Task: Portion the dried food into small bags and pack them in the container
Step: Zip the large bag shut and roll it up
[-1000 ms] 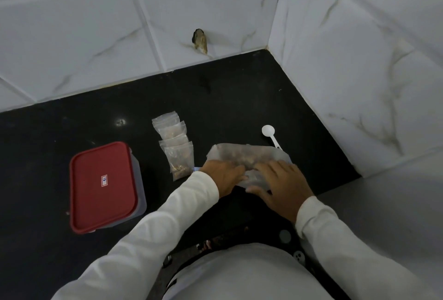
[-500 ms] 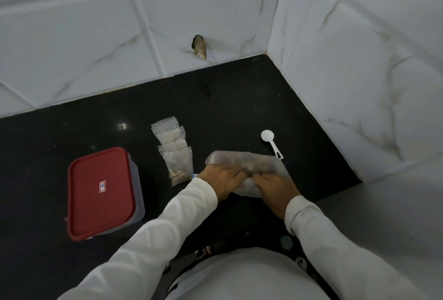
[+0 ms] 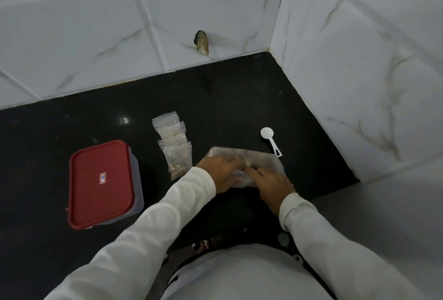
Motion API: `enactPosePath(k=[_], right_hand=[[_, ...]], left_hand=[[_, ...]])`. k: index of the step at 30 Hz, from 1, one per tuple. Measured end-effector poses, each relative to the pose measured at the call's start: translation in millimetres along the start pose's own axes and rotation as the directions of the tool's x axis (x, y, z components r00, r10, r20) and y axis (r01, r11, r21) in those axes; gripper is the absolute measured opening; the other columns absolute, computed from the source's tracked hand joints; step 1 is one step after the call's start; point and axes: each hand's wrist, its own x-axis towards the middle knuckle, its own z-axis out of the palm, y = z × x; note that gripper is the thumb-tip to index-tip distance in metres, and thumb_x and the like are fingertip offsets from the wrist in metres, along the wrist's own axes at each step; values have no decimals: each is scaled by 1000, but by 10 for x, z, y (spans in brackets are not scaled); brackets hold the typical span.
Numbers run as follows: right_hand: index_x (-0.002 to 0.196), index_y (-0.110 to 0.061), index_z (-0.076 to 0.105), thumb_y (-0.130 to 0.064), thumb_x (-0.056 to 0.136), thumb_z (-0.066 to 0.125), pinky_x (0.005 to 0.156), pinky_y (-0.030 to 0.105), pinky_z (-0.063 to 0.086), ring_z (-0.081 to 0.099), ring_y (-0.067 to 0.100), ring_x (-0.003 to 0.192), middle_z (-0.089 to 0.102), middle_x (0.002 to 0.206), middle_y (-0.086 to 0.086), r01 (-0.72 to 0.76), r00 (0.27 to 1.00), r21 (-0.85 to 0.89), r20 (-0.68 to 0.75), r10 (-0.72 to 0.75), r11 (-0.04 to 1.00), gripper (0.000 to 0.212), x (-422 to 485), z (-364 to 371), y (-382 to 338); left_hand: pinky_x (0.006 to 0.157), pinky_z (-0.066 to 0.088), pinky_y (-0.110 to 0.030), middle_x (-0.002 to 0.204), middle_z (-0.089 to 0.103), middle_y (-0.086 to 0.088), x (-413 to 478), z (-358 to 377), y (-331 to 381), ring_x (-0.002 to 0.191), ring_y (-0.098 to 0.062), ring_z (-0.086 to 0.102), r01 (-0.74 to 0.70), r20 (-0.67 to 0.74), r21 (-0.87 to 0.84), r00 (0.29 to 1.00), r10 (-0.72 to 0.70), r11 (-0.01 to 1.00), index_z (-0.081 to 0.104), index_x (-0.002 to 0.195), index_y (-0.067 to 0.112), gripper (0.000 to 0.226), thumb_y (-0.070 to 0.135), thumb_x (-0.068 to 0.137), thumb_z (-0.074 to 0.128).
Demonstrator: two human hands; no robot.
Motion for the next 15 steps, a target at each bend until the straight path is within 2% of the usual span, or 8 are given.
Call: enactPosePath(k=[2, 3, 5, 8, 11, 12, 14, 15], right_hand=[[125, -11, 60, -15, 76, 74, 71, 42, 56, 67, 32, 86, 66, 101, 13, -73, 997, 62, 43, 71, 995, 50, 11, -6, 23], [126, -12, 59, -11, 80, 68, 76, 42, 55, 66, 33, 92, 65, 106, 13, -82, 997, 84, 18, 81, 993, 47, 50, 0, 31], [129, -15, 56, -8, 85, 59, 86, 39, 50, 61, 30, 103, 62, 115, 11, -117, 989, 88, 98, 108, 989, 45, 72, 6, 19], [132, -15, 51, -20, 91, 57, 95, 34, 44, 56, 26, 114, 57, 125, 7, -139, 981, 20, 140, 135, 990, 42, 104, -74, -51], [116, -18, 63, -41, 75, 77, 75, 37, 53, 65, 27, 92, 64, 105, 5, -63, 998, -94, 6, 64, 994, 50, 44, -40, -18], [113, -21, 64, -43, 75, 74, 71, 35, 53, 67, 26, 85, 63, 101, 3, -22, 999, -82, -27, 20, 996, 44, 27, 32, 13], [115, -22, 59, -30, 89, 60, 73, 32, 50, 68, 27, 82, 60, 101, 0, 13, 998, 19, -62, -12, 1000, 28, -6, 118, 39], [121, -21, 57, -18, 90, 58, 74, 33, 51, 67, 27, 86, 60, 104, 0, -19, 999, 40, -50, 21, 999, 32, 7, 76, -2]], left_hand=[[103, 41, -42, 150, 43, 0, -77, 75, 19, 134, -24, 46, -47, -62, 92, 997, 53, 995, 40, 147, 26, 61, 57, 95, 50], [102, 41, -42, 151, 43, 0, -93, 109, 20, 134, -24, 45, -77, -85, 138, 992, 89, 987, 39, 148, 26, 61, 56, 96, 49], [102, 41, -42, 151, 42, -4, -61, 162, 4, 135, -25, 44, -109, -23, 211, 993, 117, 971, 39, 147, 20, 50, 38, 101, 48], [104, 41, -41, 150, 44, -6, 41, 130, 2, 136, -26, 44, -46, 65, 169, 997, 36, 984, 42, 145, 21, 48, 22, 99, 53], [107, 41, -42, 147, 47, -7, 174, 68, 25, 134, -28, 46, 67, 229, 102, 969, -89, 992, 46, 142, 21, 46, 20, 97, 58], [109, 40, -42, 147, 47, -9, 212, 47, 29, 134, -29, 47, 98, 295, 75, 948, -116, 992, 48, 142, 19, 45, 21, 98, 58], [110, 39, -39, 143, 51, -12, 250, -22, 48, 130, -29, 50, 139, 326, 5, 936, -133, 990, 52, 137, 13, 39, 23, 100, 54], [108, 40, -37, 139, 54, -13, 264, -53, 58, 127, -29, 52, 144, 312, -27, 941, -128, 989, 55, 134, 10, 36, 24, 101, 52]])
